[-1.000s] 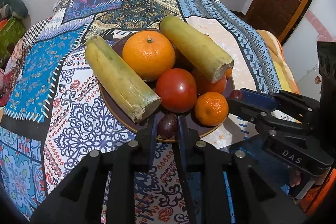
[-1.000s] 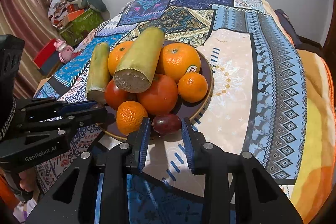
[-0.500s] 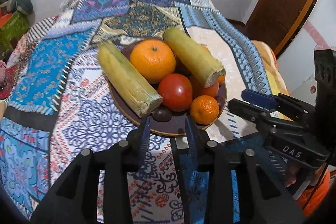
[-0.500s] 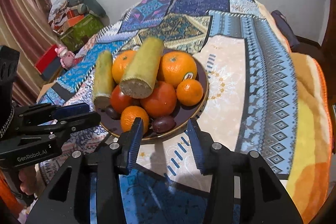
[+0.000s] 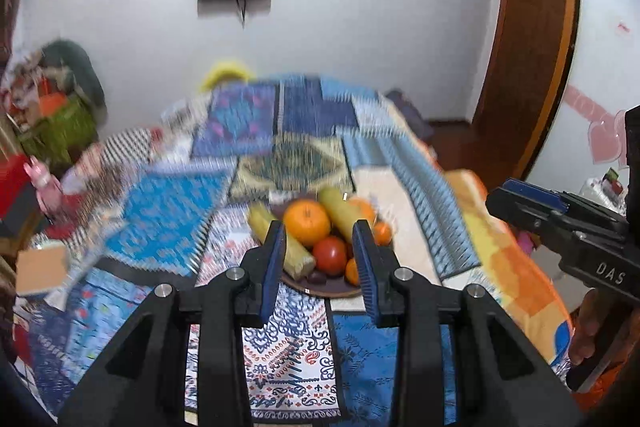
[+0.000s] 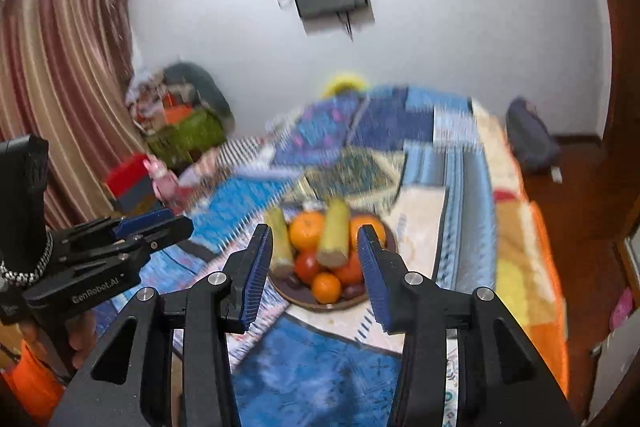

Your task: Organize fruits

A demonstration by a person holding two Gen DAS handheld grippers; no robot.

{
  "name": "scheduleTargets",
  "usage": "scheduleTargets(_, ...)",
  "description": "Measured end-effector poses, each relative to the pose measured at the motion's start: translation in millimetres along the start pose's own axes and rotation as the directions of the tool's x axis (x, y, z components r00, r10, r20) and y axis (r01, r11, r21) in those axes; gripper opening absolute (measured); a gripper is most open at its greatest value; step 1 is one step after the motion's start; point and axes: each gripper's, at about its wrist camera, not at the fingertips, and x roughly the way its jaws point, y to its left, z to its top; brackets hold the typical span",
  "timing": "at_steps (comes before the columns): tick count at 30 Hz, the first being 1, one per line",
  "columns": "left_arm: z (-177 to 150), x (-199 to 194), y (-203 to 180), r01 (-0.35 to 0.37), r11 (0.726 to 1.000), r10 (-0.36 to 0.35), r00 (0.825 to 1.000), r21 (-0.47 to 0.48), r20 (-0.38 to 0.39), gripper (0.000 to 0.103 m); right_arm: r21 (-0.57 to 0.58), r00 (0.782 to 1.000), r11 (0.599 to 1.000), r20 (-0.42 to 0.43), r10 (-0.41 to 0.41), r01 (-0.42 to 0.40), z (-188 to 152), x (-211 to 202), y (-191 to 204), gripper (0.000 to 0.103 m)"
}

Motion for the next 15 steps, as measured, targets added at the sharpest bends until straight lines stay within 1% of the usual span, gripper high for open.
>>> scheduleTargets(4,8,-52,-8,-0.002,1.000,0.002,0.994,0.005,0.108,0.036,-0.032,0.995,0.999,0.101,0.012,-0.009,8,-42,21,0.046)
scheduleTargets(6,10,-74,-8,0.006,1.000,-0.005,0.988,-0.003,0.154,0.039,-0.046,0.990,0.999,0.142,0.017,-0.011,10,-59,32,0.047)
scheduleTargets(9,9,-105,-9,-0.001,1.000,0.003,0.974,-0.006,0.224,0.046,-0.062,0.981,0.998,0.192,0.009,0.003,8,-79,45,0.052)
scheduleTargets(11,6,-123,-9,-0.007,1.000,0.009,0.964,-0.006,0.267,0.054,-0.071,0.977,0.997,0.214,0.010,0.006,5,-89,54,0.055)
scheduleTargets(12,5,-130,-8,-0.007,1.000,0.009,0.959,-0.007,0.283,0.056,-0.074,0.976,0.997,0.219,0.010,0.006,5,-92,57,0.056)
scheduleTargets(13,3,-137,-8,-0.009,1.000,0.011,0.955,-0.007,0.298,0.061,-0.076,0.974,0.997,0.228,0.009,0.009,3,-95,61,0.058)
scheduleTargets(14,1,-143,-7,-0.013,1.000,0.014,0.950,-0.008,0.311,0.067,-0.077,0.972,0.997,0.234,0.006,0.012,3,-97,62,0.063)
scheduleTargets(15,0,-147,-6,-0.014,1.000,0.016,0.947,-0.009,0.319,0.070,-0.077,0.970,0.997,0.245,-0.001,0.021,2,-99,64,0.066)
